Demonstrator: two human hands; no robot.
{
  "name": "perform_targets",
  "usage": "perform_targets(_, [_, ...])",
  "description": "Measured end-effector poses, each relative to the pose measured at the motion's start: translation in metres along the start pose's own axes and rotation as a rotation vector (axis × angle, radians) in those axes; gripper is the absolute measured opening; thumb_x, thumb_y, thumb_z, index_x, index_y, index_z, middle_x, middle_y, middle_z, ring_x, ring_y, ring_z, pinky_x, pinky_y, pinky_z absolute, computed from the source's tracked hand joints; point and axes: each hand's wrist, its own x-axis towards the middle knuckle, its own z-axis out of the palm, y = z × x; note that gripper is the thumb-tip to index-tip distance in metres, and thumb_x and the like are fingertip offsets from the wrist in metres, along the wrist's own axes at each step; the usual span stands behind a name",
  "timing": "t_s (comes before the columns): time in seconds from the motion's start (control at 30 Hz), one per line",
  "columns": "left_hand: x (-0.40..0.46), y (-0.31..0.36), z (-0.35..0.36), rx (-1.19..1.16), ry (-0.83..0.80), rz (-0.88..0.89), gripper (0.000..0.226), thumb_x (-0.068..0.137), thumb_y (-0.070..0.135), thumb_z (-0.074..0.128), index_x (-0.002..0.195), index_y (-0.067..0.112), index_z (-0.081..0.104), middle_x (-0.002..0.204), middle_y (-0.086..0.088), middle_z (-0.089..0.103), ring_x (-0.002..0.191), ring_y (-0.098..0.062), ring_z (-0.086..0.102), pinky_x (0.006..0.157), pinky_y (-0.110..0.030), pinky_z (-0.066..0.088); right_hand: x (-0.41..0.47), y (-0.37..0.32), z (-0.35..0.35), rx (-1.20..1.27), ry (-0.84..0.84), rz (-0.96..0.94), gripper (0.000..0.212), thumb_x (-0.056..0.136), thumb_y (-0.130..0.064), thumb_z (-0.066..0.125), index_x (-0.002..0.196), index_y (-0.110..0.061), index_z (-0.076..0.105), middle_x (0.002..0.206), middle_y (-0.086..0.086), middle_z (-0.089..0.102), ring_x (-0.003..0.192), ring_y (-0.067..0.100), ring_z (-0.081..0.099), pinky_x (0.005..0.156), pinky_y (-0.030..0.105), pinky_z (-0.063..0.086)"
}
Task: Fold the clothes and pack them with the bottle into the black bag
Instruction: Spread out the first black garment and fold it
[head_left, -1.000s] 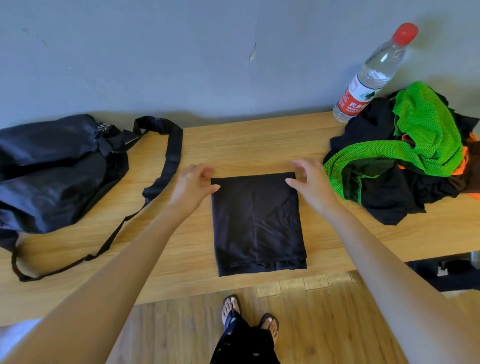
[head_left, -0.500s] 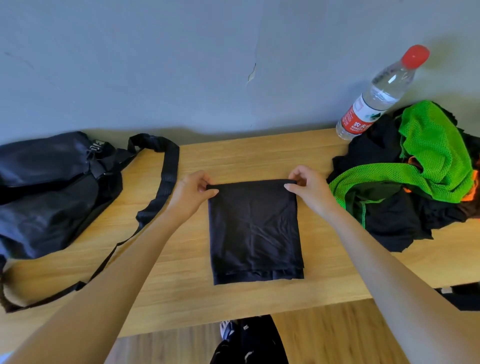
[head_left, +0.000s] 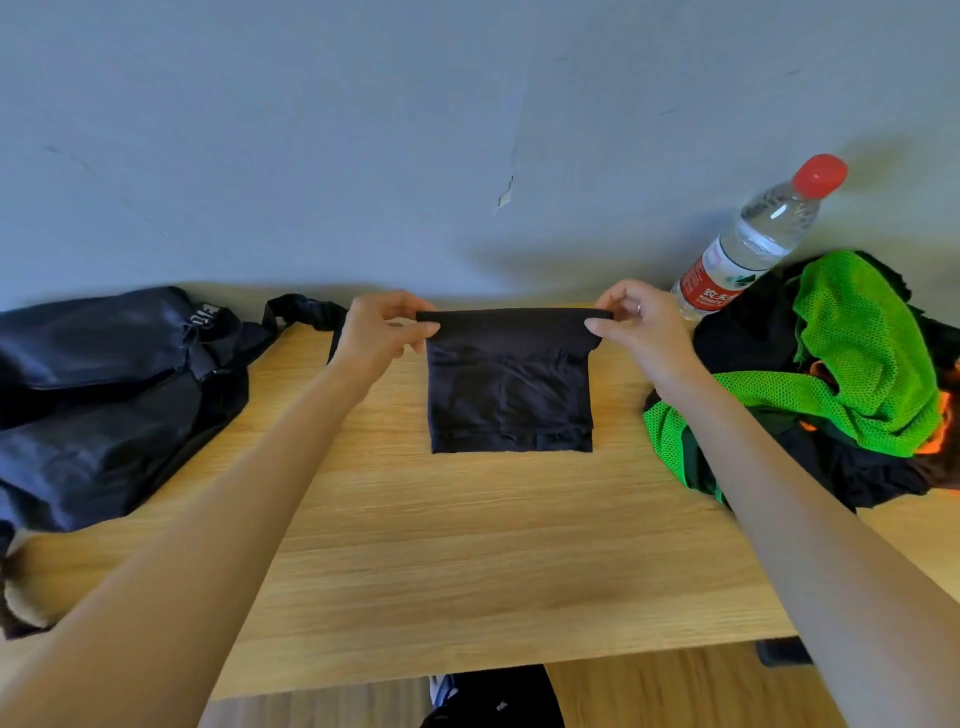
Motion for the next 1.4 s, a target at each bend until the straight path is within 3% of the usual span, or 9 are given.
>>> perform_targets(0.17, [-0.025,-0.011,-0.002,-0.032,-0.122,0.02,0.017,0.082,0.004,0.068,0.086,0.02,0.066,0.089,0.001,0.069,0.075,-0.006,0.067,0.063,-0.018,0.053,-0.033,0.005,-0.002,0.016,-0.058,0.008,0.019,0.076,0.003,0.07,0.077,-0.011,0.057,0.08,-0.003,0.061,0.073,-0.005,0.056,0.07,0.009,0.042])
perform_targets(0.33, [-0.054,-0.032,0.0,-0.046,-0.184,0.013,0.02,0.08,-0.001,0.067,0.088,0.017,0.069,0.098,0.002,0.069,0.087,-0.005,0.067,0.068,-0.015,0.052,-0.066,0.022,0.001,0.008,-0.108,0.046,0.017,0.076,0.002,0.071,0.076,-0.012,0.061,0.089,0.005,0.071,0.091,0.016,0.064,0.08,0.029,0.048])
perform_targets(0.4, [-0.065,-0.04,0.001,-0.056,-0.198,-0.006,0.023,0.08,-0.003,0.066,0.086,0.019,0.069,0.1,0.005,0.069,0.092,-0.002,0.065,0.074,-0.013,0.051,-0.077,0.027,0.003,-0.006,-0.125,0.053,0.016,0.076,0.0,0.071,0.076,-0.013,0.062,0.091,0.002,0.071,0.093,0.014,0.064,0.082,0.031,0.046])
perform_targets(0.57, [-0.078,-0.058,0.008,0.016,-0.233,-0.019,0.023,0.08,-0.005,0.065,0.086,0.017,0.067,0.102,0.01,0.066,0.092,0.012,0.059,0.076,-0.004,0.045,-0.091,0.04,0.009,-0.088,-0.147,0.063,0.017,0.075,-0.001,0.072,0.076,-0.015,0.062,0.092,-0.004,0.069,0.089,0.004,0.06,0.078,0.023,0.04])
perform_targets(0.7, [-0.082,-0.067,0.013,0.041,-0.237,0.032,0.024,0.078,-0.003,0.069,0.084,0.021,0.068,0.106,0.009,0.066,0.101,0.001,0.06,0.086,-0.016,0.047,-0.092,0.049,0.011,-0.104,-0.133,0.059,0.016,0.075,0.001,0.071,0.078,-0.012,0.061,0.093,-0.002,0.068,0.091,0.004,0.06,0.078,0.02,0.039])
perform_targets(0.87, [-0.089,-0.068,0.019,0.037,-0.241,0.047,0.02,0.077,0.003,0.072,0.09,0.019,0.071,0.107,0.011,0.066,0.097,-0.004,0.062,0.083,-0.02,0.05,-0.09,0.051,0.009,-0.11,-0.131,0.02,0.016,0.075,0.007,0.067,0.079,-0.006,0.06,0.091,0.0,0.067,0.084,-0.007,0.058,0.071,0.001,0.037])
perform_targets(1.17, [-0.101,-0.067,0.029,0.007,-0.256,0.041,0.018,0.082,0.005,0.068,0.093,0.019,0.071,0.105,0.009,0.069,0.098,-0.003,0.063,0.087,-0.019,0.05,-0.083,0.048,-0.001,-0.17,-0.147,-0.055,0.021,0.076,0.01,0.064,0.076,-0.01,0.059,0.094,-0.003,0.068,0.093,-0.004,0.059,0.076,0.003,0.039])
perform_targets(1.27, [-0.103,-0.072,0.032,0.027,-0.262,0.047,0.022,0.082,0.004,0.067,0.092,0.023,0.07,0.103,0.009,0.068,0.098,-0.003,0.063,0.088,-0.018,0.049,-0.087,0.058,-0.002,-0.213,-0.174,-0.059,0.027,0.074,0.014,0.061,0.073,-0.013,0.059,0.093,-0.004,0.066,0.095,0.001,0.058,0.081,0.011,0.041])
perform_targets(1.4, [-0.102,-0.071,0.032,0.049,-0.199,0.031,0.016,0.082,0.009,0.068,0.088,0.024,0.07,0.094,0.005,0.069,0.09,-0.009,0.064,0.082,-0.021,0.051,-0.087,0.06,-0.002,-0.25,-0.171,-0.029,0.04,0.074,0.021,0.046,0.076,-0.015,0.063,0.096,-0.004,0.066,0.1,0.003,0.057,0.085,0.016,0.039])
